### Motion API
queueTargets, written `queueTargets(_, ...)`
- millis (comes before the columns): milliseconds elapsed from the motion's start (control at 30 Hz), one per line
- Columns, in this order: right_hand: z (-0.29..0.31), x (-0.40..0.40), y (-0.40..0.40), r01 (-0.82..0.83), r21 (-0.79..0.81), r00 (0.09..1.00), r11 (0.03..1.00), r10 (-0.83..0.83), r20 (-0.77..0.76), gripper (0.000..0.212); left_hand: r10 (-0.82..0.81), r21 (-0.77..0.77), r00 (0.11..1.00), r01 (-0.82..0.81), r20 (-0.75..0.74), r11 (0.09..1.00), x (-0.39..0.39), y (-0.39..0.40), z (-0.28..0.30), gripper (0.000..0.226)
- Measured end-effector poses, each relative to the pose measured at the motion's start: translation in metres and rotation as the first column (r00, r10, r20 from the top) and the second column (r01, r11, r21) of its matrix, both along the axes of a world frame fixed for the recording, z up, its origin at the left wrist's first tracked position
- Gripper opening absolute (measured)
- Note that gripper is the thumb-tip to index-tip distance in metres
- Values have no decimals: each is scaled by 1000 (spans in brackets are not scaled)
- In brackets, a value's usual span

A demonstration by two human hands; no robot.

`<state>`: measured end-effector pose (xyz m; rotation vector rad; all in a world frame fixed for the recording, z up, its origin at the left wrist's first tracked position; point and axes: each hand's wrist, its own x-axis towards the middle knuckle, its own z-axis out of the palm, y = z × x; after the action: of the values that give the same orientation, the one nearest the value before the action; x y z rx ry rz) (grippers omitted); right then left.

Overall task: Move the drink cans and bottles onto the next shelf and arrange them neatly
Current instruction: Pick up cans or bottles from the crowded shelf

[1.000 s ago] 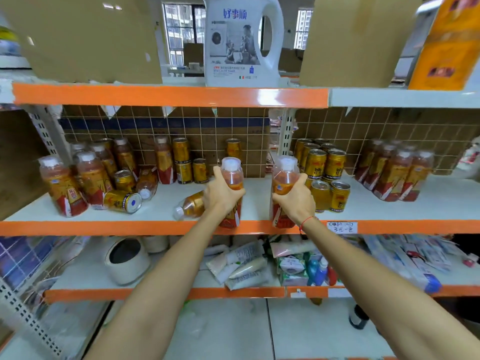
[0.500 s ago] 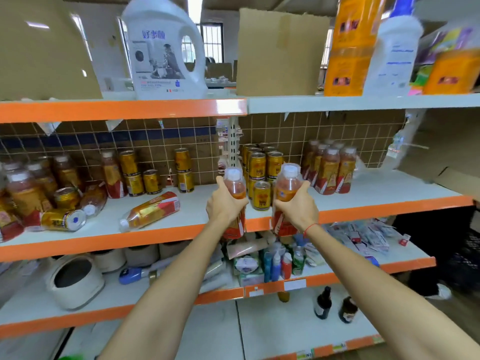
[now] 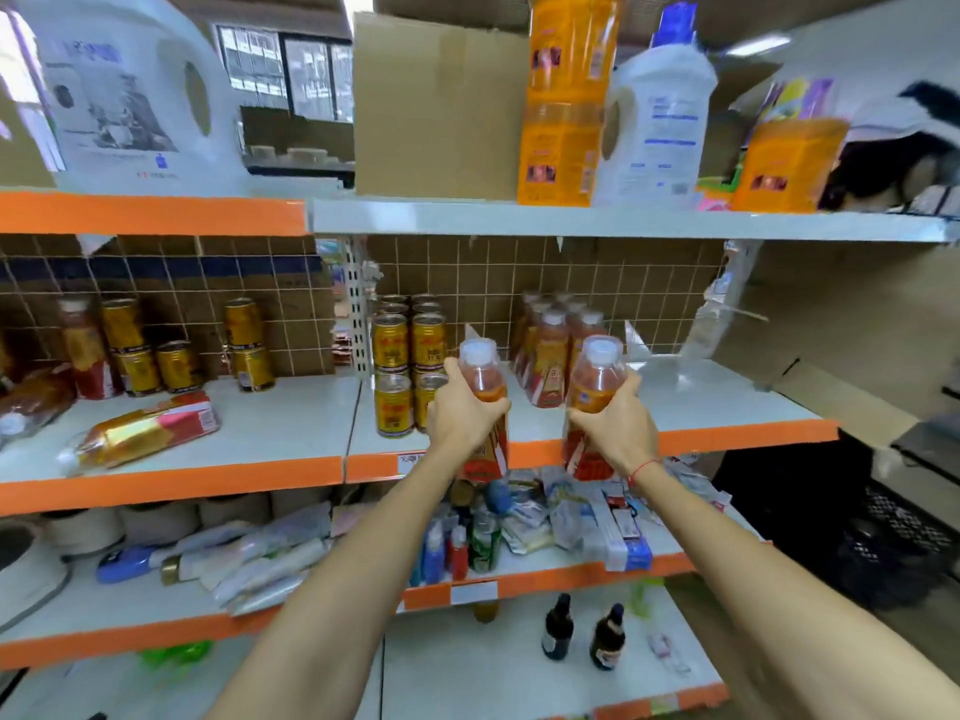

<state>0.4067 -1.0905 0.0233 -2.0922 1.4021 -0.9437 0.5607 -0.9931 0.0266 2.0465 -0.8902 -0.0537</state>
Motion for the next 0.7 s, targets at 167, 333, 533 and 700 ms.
queueTargets(167, -3, -8, -35, 0, 12, 1000, 1000, 0, 24, 81, -5, -2, 1000, 5, 19, 1000, -10, -40, 2, 66)
queueTargets(333, -4, -9, -62, 30, 7, 998, 1000, -30, 51, 66, -26, 5, 999, 26, 28, 1000, -9, -74, 4, 67)
queueTargets(533, -4, -16, -99, 40, 11, 996, 999, -41, 77, 67, -29, 25, 998, 28, 49, 999, -12, -110, 5, 71)
queueTargets(700, -4, -15, -132, 12, -1, 997, 1000, -12, 72, 68, -3, 17, 999, 2, 48, 1000, -16, -142, 3, 79)
